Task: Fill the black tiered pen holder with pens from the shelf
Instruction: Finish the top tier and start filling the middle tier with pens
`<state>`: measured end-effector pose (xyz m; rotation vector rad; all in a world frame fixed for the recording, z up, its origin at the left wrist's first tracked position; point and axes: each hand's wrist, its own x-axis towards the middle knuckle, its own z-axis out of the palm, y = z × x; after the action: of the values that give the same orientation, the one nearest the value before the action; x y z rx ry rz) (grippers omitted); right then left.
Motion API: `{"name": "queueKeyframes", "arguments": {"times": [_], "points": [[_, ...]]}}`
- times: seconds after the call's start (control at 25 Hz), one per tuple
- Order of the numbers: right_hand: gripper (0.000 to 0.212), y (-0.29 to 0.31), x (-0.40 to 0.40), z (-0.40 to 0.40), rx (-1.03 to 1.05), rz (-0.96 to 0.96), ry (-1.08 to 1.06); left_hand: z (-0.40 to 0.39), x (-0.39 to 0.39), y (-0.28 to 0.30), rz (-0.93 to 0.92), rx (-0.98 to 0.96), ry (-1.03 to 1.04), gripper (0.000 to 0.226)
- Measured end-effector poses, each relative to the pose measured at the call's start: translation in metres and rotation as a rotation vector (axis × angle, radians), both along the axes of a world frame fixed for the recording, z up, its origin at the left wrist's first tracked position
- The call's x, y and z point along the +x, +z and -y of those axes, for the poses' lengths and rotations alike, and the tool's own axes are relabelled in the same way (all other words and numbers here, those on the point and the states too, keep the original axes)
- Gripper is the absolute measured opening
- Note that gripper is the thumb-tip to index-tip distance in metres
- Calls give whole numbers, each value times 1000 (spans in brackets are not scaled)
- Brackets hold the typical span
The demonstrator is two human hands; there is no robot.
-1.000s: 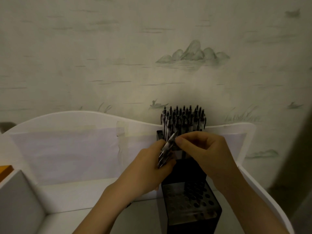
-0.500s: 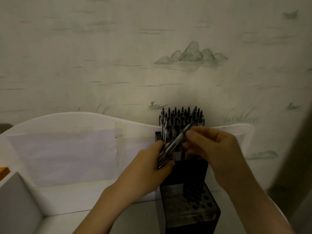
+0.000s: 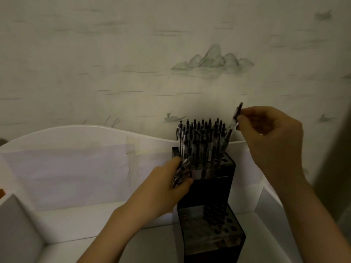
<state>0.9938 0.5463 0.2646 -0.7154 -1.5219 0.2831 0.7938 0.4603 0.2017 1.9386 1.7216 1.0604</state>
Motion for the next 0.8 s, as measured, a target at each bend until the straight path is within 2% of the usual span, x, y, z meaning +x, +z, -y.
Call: {"name": "queueKeyframes", "arguments": {"times": [0.4,0.64,0.8], "points": [[8,-1,-9,-11,6,117,-54,0,2,9,-5,-1,-2,19],[7,-17,-15,-19,-134,209,-10,1,7,16,1,10,-13,16],[7,-19,-10,-25,-168,194,20,-1,10,18,-2,45,-15,17]]}}
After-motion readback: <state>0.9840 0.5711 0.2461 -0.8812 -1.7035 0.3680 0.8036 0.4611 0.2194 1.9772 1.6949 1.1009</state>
